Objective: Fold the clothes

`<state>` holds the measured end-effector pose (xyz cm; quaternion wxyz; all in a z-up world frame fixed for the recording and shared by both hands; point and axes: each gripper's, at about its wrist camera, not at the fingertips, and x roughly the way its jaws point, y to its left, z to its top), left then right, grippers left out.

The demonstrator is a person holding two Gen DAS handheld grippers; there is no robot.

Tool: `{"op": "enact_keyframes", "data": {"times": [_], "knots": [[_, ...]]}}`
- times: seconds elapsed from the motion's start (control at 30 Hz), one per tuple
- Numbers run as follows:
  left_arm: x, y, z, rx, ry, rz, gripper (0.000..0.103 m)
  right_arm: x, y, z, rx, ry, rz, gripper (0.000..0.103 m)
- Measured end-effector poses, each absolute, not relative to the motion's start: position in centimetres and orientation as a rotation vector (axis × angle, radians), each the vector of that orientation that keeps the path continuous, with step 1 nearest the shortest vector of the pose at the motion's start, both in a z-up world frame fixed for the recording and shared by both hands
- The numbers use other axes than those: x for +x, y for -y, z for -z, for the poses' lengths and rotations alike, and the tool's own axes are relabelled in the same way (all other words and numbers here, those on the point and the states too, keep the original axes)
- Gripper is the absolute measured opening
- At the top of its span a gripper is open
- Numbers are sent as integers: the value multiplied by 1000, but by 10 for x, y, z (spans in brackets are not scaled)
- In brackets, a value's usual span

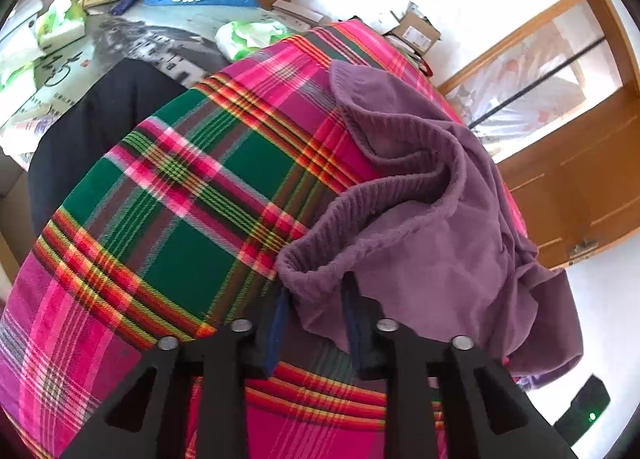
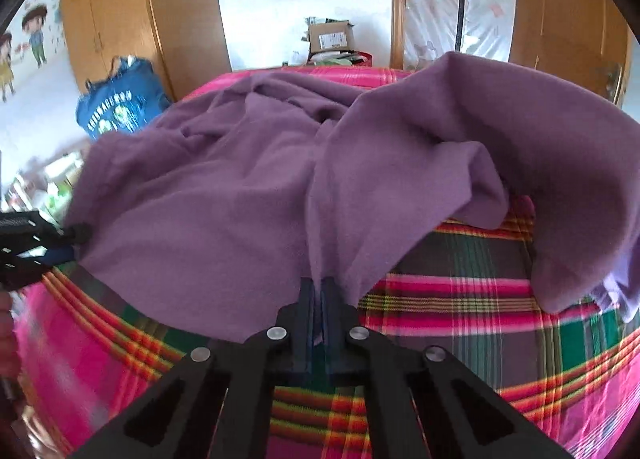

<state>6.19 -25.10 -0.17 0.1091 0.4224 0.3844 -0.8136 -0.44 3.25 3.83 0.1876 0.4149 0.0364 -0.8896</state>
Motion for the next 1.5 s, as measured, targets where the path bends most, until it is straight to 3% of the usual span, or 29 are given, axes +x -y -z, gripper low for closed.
{"op": "enact_keyframes", "data": {"times": [0.23,0.57,0.8,1.0,1.17,1.23,1.5], "knots": [[67,255,-1,1220,-1192,2392,20,13,-71,-56,1140,192,2485,3],[80,253,6,1252,-1225,2384,20,6,-91,-36,1236,311,2441,3],[74,254,7,1246,-1270,2348,25,-5,-90,-27,1268,346,2403,5],[71,253,6,1244,-1263,2335,24,-19,-81,-26,1258,282,2426,17],[71,257,7,1244,-1281,2325,17,-23,-72,-27,1238,223,2441,17],[73,259,6,1234,-1305,2321,15,-21,-72,-30,1206,208,2456,6],[93,263,-8,1156,-1370,2333,13,2,-84,-70,1041,283,2453,6]]}}
